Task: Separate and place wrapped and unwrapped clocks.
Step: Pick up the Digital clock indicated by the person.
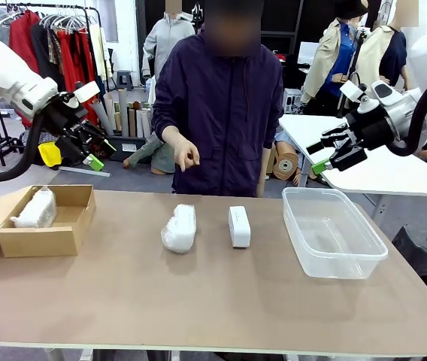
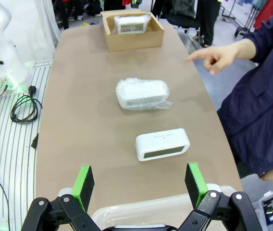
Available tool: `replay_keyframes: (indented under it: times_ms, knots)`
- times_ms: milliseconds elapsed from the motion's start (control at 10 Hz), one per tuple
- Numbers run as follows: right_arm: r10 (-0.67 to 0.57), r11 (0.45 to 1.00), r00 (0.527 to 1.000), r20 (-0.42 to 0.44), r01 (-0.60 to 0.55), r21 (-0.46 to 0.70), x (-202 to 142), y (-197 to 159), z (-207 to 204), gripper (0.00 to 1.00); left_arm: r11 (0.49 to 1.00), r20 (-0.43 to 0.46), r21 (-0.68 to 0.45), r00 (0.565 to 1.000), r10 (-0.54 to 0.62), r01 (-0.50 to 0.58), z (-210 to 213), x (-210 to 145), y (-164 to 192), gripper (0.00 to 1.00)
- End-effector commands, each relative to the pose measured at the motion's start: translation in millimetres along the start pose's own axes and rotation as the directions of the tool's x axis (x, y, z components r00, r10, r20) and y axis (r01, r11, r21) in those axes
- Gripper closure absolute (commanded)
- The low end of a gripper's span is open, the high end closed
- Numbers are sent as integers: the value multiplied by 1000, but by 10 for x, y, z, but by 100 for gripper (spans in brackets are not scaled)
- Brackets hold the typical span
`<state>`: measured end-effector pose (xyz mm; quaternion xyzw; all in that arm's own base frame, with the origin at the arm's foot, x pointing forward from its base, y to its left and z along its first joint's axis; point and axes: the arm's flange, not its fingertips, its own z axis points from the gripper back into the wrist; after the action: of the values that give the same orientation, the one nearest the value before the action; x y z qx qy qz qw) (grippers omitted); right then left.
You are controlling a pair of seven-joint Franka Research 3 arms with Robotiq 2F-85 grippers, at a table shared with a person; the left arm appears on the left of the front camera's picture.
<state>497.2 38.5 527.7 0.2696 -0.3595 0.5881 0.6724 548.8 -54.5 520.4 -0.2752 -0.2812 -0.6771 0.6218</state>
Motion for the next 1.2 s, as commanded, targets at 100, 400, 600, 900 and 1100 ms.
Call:
replay_keyframes:
  times_ms: [100,400,600,900,1100]
  knots:
    - [9,1000,1000,6,-9,3,22,8,5,0,1000,4,-6,1000,-4,4,22,16,-5,0]
    - [9,1000,1000,6,-9,3,22,8,5,0,1000,4,-6,1000,-4,4,22,16,-5,0]
    - [9,1000,1000,6,-9,3,22,8,5,0,1000,4,-6,1000,-4,4,22,16,-5,0]
    - [9,1000,1000,6,-9,3,22,8,5,0,1000,0,0,1000,0,0,0,0,0,0]
    - [9,1000,1000,6,-9,3,22,8,5,0,1000,-32,-9,999,2,-2,-116,260,-29,0]
